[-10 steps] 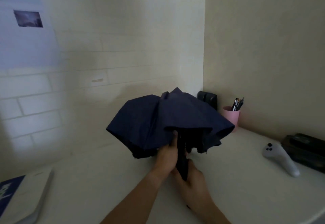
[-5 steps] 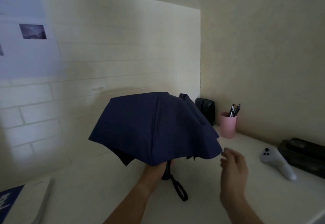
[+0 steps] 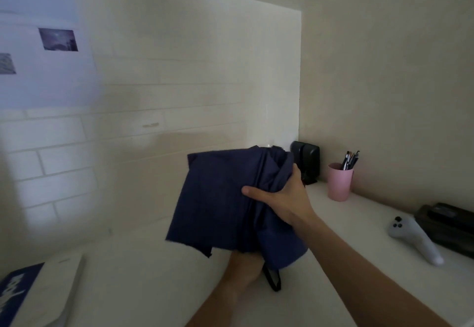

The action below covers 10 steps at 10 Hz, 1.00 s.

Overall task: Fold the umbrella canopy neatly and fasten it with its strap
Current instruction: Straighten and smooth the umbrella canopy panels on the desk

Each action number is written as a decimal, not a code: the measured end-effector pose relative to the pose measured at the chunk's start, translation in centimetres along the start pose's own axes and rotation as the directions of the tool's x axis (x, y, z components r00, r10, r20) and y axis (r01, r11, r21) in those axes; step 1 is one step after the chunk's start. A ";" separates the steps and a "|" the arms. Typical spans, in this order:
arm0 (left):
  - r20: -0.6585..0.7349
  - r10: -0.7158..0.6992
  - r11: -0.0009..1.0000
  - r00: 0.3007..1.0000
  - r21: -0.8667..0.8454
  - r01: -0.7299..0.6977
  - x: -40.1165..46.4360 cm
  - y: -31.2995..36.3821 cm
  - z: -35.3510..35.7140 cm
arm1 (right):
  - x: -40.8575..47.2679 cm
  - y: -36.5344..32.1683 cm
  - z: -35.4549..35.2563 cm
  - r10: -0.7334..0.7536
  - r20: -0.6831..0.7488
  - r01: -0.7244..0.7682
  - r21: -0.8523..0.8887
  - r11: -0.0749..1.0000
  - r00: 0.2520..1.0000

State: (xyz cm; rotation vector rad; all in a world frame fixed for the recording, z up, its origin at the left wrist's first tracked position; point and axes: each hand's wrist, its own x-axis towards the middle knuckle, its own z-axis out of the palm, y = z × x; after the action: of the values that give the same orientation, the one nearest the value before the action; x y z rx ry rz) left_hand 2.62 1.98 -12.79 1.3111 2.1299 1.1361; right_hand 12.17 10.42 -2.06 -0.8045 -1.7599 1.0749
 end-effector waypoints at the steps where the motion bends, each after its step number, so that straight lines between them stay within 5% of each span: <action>1: -0.023 0.149 0.976 0.989 -0.157 -0.150 -0.7 0.3 -0.3 | 0.7 1.4 1.1 -0.008 -0.152 0.001 -0.049 0.999 0.988; 2: 0.052 0.262 0.963 0.964 -0.076 -0.258 -2.2 -0.8 -1.1 | 0.9 1.9 1.8 -0.060 -0.197 0.056 -0.027 0.998 0.979; 3: -0.053 0.356 0.929 0.933 0.129 -0.347 -5.6 -1.5 -3.3 | 0.6 1.9 2.1 -0.100 -0.240 0.097 -0.025 0.995 0.966; 4: -0.440 0.642 0.762 0.628 0.281 -0.583 -8.8 2.0 -7.6 | 0.1 1.8 2.5 -0.154 -0.250 0.155 -0.016 0.988 0.956; 5: -0.622 0.634 0.758 0.460 0.380 -0.530 -7.1 6.9 -10.7 | -0.6 1.4 3.6 -0.200 -0.181 0.202 -0.010 0.979 0.963; 6: -0.547 0.482 0.876 0.684 0.316 -0.365 -3.3 8.3 -10.8 | -1.4 1.3 4.0 -0.213 -0.102 0.218 0.048 0.975 0.972; 7: -0.434 0.283 0.939 0.856 -0.059 -0.340 -1.0 7.4 -10.1 | -2.0 1.9 3.7 -0.211 -0.012 0.211 0.143 0.967 0.977; 9: -0.362 0.216 0.850 0.907 -0.387 -0.357 1.4 6.9 -9.5 | -1.7 3.2 3.0 -0.227 0.074 0.204 0.239 0.949 0.971; 10: -0.458 0.251 0.905 0.853 -0.203 -0.375 1.7 6.2 -8.6 | -1.4 4.2 3.0 -0.270 0.075 0.241 0.270 0.932 0.960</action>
State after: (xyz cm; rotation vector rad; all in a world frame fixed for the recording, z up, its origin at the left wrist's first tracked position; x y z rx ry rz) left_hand -0.59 1.20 -2.56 1.4075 1.9530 1.9457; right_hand 10.28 10.00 -7.06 -0.3490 -1.7137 1.1577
